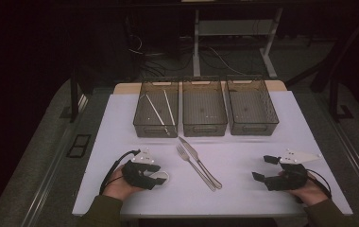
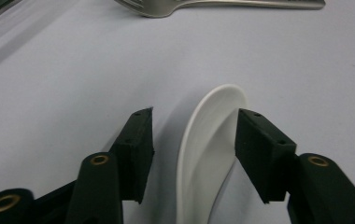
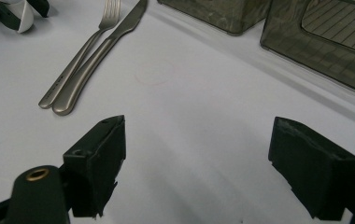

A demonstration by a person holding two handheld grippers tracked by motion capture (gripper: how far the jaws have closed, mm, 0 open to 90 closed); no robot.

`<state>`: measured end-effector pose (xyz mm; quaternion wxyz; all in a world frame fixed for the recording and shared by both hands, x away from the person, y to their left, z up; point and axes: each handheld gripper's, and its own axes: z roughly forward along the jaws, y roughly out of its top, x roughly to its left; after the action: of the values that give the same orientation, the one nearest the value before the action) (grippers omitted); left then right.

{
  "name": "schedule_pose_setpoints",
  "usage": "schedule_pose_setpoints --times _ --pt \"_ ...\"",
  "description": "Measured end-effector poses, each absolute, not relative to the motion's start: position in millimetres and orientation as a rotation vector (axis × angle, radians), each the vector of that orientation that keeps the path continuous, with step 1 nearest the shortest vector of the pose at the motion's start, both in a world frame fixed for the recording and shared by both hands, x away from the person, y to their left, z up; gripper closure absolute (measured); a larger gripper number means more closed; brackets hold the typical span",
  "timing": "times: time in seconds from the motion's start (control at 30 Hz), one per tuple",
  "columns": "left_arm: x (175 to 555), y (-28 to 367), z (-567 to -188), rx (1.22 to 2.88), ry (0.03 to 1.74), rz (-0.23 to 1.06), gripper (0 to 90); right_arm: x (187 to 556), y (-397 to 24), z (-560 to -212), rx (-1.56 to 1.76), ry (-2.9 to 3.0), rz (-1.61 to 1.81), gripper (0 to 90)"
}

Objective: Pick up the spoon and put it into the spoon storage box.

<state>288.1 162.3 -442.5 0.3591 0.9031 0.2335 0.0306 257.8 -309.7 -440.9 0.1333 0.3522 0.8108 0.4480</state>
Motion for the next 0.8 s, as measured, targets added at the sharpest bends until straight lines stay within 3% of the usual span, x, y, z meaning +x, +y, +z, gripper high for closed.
schedule_pose_setpoints --times 0.17,0.57,0.63,0.8 --pt "285.2 159.5 -442.1 2.349 0.554 0.069 55.4 257.7 -309.6 -440.9 1.020 2.352 1.299 18.9" --pt "281.8 155.6 -438.6 2.393 0.515 0.109 61.9 257.5 -309.1 -441.0 1.017 2.354 1.293 18.8" --pt "281.9 157.3 -435.4 2.385 0.508 0.108 75.2 257.6 -309.0 -441.1 1.017 2.355 1.291 18.8" --pt "280.6 155.4 -433.4 2.386 0.497 0.095 79.9 257.6 -308.8 -441.1 1.017 2.357 1.290 18.8"
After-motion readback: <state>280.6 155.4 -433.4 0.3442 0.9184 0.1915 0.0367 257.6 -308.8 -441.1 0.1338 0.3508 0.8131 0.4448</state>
